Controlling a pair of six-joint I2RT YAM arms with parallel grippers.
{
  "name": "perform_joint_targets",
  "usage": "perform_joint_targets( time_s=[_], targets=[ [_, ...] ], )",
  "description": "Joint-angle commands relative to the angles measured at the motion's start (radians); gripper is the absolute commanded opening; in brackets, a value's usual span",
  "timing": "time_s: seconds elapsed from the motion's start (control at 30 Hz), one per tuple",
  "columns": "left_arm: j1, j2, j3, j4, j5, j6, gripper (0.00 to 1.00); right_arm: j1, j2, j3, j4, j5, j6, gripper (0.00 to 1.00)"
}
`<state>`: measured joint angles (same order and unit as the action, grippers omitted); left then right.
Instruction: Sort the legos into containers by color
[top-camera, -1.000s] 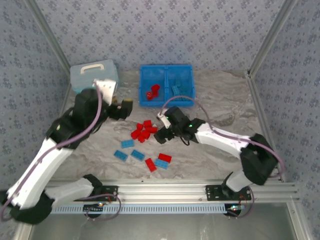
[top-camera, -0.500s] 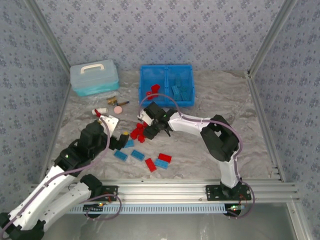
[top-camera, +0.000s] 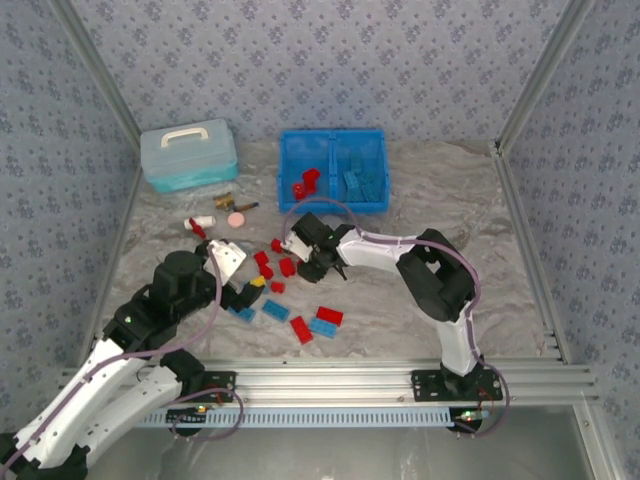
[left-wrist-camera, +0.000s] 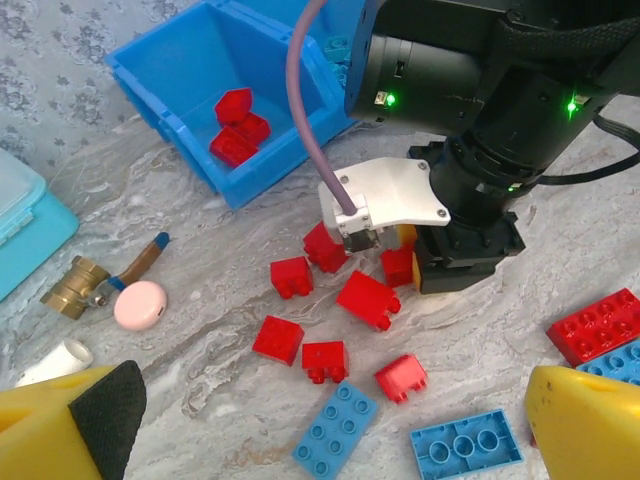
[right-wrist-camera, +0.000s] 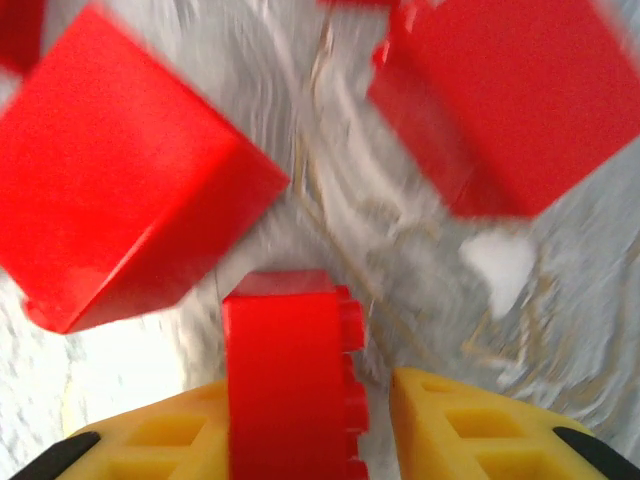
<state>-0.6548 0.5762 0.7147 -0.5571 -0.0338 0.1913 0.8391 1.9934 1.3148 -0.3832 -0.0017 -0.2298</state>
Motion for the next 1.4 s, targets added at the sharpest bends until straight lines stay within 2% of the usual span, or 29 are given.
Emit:
perform_joint_targets(
  time_s=[0.0, 0.1, 0.2, 0.4, 0.5, 0.57, 0.67, 0.77, 0.97, 1.17, 1.27, 1.33, 1.37],
  targets=[
    [-0.005, -0.008, -0.009, 0.015, 0.032, 0.027, 0.99, -0.003, -0.039, -0.023, -0.032, -0.007, 0.016, 0.38],
    [-0.004, -0.015, -0.011, 0.022, 0.002, 0.025, 0.99, -0.003, -0.028, -0.022, -0.012, -0.008, 0.033, 0.28],
    [-0.005, -0.019, -0.015, 0.018, -0.019, 0.014, 0.99, -0.006, -0.047, -0.024, 0.01, 0.021, 0.066, 0.24],
    [0.004, -0.027, -0.017, 0.018, -0.075, -0.011, 0.99, -0.021, -0.262, -0.072, 0.103, 0.056, 0.204, 0.23],
    [0.028, -0.03, -0.015, 0.04, -0.075, -0.025, 0.99, -0.021, -0.331, -0.035, 0.15, 0.145, 0.306, 0.25],
    [0.052, -0.03, -0.011, 0.05, -0.078, -0.034, 0.99, -0.028, -0.315, 0.025, 0.166, 0.226, 0.37, 0.26],
    [0.096, -0.031, -0.004, 0.051, -0.079, -0.055, 0.99, -0.058, -0.212, 0.174, 0.146, 0.327, 0.425, 0.26],
    [0.129, -0.043, -0.008, 0.048, -0.058, -0.077, 0.99, -0.098, -0.057, 0.357, 0.106, 0.361, 0.45, 0.25],
    [0.18, -0.057, -0.014, 0.049, -0.025, -0.13, 0.99, -0.147, 0.271, 0.761, -0.043, 0.383, 0.443, 0.25],
    [0.216, -0.062, -0.012, 0.049, -0.008, -0.132, 0.99, -0.172, 0.554, 1.167, -0.239, 0.345, 0.447, 0.26],
    [0.222, -0.065, -0.016, 0.046, -0.006, -0.133, 0.99, -0.175, 0.578, 1.204, -0.248, 0.333, 0.455, 0.33],
    [0.224, -0.067, -0.02, 0.043, -0.005, -0.131, 0.99, -0.175, 0.56, 1.205, -0.265, 0.328, 0.462, 0.46],
    [0.224, -0.067, -0.022, 0.043, -0.005, -0.13, 0.99, -0.173, 0.544, 1.203, -0.274, 0.327, 0.463, 0.49]
  ],
)
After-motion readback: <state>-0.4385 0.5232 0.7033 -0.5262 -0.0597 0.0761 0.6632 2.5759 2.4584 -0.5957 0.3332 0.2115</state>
